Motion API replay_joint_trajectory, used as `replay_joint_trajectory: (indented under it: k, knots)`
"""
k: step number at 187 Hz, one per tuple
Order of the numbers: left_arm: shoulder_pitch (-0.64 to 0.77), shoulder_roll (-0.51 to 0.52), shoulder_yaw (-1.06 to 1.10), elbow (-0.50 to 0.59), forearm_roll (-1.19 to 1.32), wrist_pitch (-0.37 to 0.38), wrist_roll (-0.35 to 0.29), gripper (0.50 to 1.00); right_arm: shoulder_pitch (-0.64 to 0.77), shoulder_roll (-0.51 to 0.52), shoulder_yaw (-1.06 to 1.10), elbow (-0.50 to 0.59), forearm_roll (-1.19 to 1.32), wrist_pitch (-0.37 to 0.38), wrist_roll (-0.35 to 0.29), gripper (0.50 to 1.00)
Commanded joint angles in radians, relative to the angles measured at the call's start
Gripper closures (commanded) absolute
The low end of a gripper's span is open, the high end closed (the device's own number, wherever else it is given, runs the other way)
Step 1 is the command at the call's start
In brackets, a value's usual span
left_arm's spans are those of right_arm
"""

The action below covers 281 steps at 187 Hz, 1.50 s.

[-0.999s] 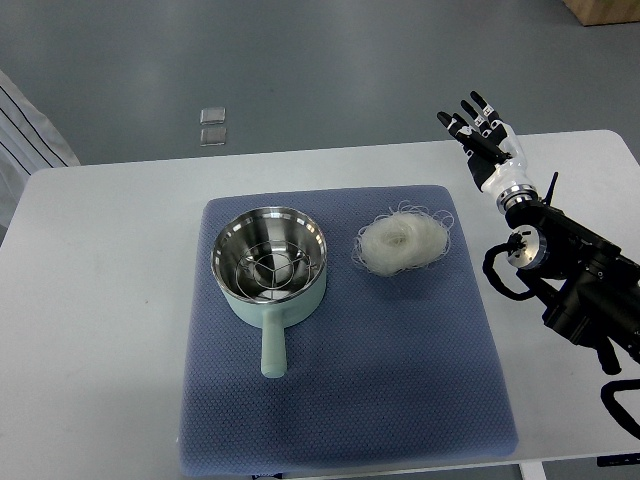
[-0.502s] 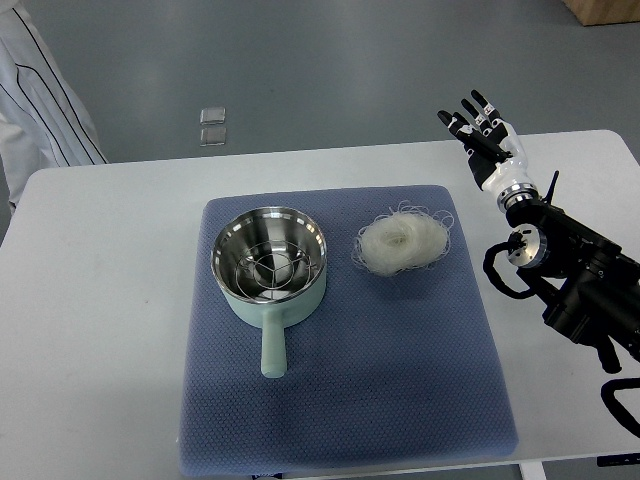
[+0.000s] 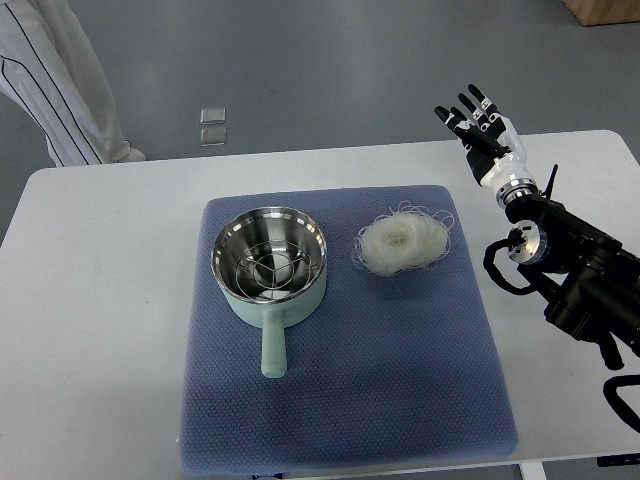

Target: Put vermicelli into pot with right hand

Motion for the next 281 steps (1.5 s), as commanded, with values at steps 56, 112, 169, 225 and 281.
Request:
replay_joint_trajectory:
  k: [56,112,169,225,281]
  knots:
    - [0.0,0.0,0.001,0.0,0.0,0.0,0.0,0.5,0.063,-0.135,-0.07,0.094,-0.608,0.016,-0.006,0.57]
    - [-0.002,0.0,0.0,0.0,0.0,0.0,0.0,0.5,0.129,-0.343,-0.217,0.32,-0.95,0.162,-0.004,0.572]
    - [-0.002,0.0,0.001,0.0,0.0,0.0,0.0,0.5,0.25,-0.403,-0.409,0.444,-1.353,0.265,-0.004,0.572]
    - [-0.002,0.0,0.001,0.0,0.0,0.0,0.0,0.5,0.298,-0.383,-0.544,0.422,-1.484,0.249,-0.015,0.572]
    - [-0.002,0.0,0.001,0.0,0.0,0.0,0.0,0.5,0.285,-0.318,-0.553,0.349,-1.522,0.213,-0.047,0.572]
